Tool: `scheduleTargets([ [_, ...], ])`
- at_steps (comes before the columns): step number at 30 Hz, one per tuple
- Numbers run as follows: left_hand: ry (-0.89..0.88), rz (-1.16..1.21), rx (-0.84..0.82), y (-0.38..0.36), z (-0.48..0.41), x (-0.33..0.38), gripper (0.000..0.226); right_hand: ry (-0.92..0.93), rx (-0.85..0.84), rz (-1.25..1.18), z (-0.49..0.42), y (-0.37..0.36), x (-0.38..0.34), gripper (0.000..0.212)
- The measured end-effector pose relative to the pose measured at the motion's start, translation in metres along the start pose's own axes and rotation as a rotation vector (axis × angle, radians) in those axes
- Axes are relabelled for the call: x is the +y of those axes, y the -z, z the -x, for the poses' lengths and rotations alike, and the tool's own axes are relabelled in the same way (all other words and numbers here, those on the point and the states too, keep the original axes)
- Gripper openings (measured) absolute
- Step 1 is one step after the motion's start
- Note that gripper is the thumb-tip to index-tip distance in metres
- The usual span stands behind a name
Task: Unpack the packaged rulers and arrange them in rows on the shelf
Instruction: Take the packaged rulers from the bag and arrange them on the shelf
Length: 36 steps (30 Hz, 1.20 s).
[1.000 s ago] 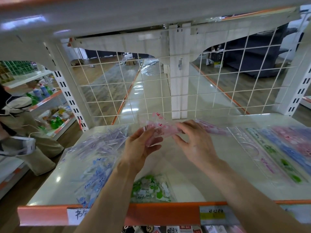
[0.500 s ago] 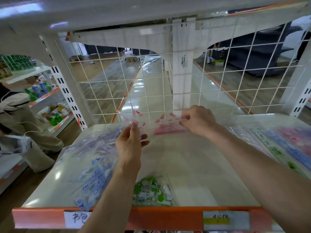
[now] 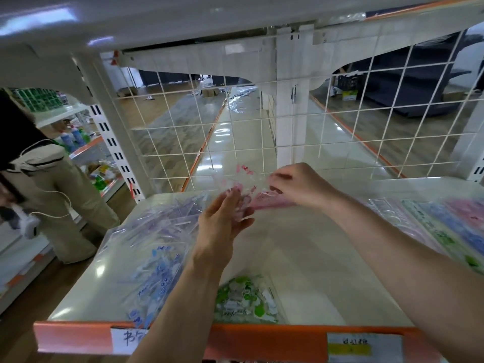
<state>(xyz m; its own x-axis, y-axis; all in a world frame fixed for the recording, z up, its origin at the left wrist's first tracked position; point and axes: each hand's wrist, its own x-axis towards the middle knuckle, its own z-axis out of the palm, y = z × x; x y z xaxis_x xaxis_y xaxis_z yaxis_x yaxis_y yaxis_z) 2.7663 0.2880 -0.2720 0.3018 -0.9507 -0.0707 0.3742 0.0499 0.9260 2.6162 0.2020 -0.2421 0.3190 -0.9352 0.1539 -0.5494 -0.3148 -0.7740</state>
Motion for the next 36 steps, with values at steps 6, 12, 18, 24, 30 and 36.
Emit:
scheduleTargets([
  [6,0.075,0.028,-0.062,-0.001,0.001,-0.001,0.019,-0.116,-0.034,-0.506,0.013,0.011,-0.016,0.006],
  [12,0.035,-0.013,-0.041,0.000,0.001,-0.003,0.020,-0.127,-0.113,-0.439,0.010,0.030,-0.020,0.014],
  [18,0.034,0.044,-0.056,-0.001,0.003,0.001,0.020,0.033,-0.193,-0.150,0.005,0.020,-0.021,0.026],
  [24,0.009,-0.013,-0.096,-0.001,0.004,-0.002,0.015,0.024,-0.150,-0.126,0.003,0.019,-0.021,0.028],
  [30,0.031,0.050,-0.074,0.000,-0.001,-0.002,0.019,0.085,-0.175,0.506,0.033,0.036,-0.012,0.029],
  [36,0.063,0.017,-0.093,-0.002,0.002,-0.004,0.025,0.119,-0.121,0.618,0.031,0.046,0.005,0.018],
])
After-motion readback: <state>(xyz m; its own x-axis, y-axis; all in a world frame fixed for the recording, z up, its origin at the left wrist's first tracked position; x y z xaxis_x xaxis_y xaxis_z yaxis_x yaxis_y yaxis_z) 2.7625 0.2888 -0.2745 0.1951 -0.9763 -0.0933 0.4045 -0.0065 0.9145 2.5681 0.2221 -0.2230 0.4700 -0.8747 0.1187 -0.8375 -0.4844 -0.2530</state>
